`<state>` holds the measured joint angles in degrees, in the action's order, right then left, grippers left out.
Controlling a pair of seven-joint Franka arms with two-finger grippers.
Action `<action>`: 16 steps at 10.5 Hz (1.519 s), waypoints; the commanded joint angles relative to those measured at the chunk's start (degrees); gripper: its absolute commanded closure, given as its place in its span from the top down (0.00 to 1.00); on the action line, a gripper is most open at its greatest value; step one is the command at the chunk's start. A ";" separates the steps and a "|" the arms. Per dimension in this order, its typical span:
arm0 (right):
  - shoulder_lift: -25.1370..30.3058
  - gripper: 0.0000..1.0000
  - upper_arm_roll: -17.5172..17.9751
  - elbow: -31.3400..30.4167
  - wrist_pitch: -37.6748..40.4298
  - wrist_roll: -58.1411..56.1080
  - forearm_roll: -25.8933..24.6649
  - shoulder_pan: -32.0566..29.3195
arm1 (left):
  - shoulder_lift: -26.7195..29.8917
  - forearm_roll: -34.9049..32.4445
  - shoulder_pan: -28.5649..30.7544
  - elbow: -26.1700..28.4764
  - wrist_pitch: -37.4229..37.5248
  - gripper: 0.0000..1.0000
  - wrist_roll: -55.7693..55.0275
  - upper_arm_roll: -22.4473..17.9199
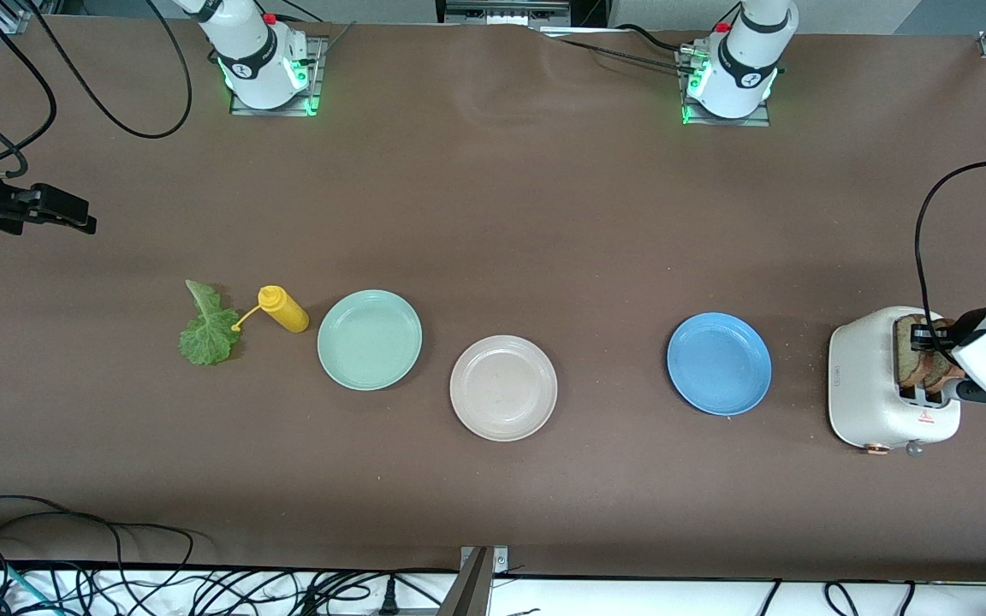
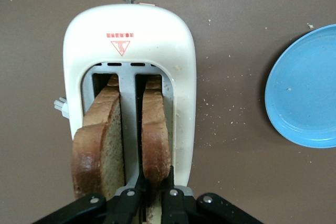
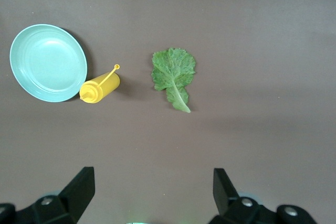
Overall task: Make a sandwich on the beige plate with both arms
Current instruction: 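Lift the toast slice out of the toaster with the left gripper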
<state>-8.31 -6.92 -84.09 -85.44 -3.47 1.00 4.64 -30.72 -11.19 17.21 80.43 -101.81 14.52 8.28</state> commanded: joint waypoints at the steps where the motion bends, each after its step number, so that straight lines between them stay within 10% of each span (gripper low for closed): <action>1: 0.05 1.00 -0.02 0.68 0.62 -0.84 0.76 -0.24 | 2.66 -1.64 0.36 -0.89 0.56 0.00 0.42 -0.02; 8: -0.03 1.00 -0.02 0.68 0.62 -0.84 0.76 -0.24 | 9.53 0.54 -1.22 -0.98 2.75 0.00 -6.47 5.15; 10: 0.05 1.00 -0.02 0.68 0.62 -0.84 0.76 -0.24 | 9.53 10.95 -1.22 -0.89 2.75 0.00 -19.38 8.24; 16: 0.05 1.00 -0.02 0.68 0.53 -0.84 0.76 -0.24 | 1.91 26.02 -19.47 -0.89 -12.58 0.00 -50.87 8.68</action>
<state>-8.32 -6.93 -84.08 -85.41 -3.47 1.01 4.63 -26.27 11.44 1.72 80.04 -109.46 -31.29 17.53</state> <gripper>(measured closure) 0.000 0.916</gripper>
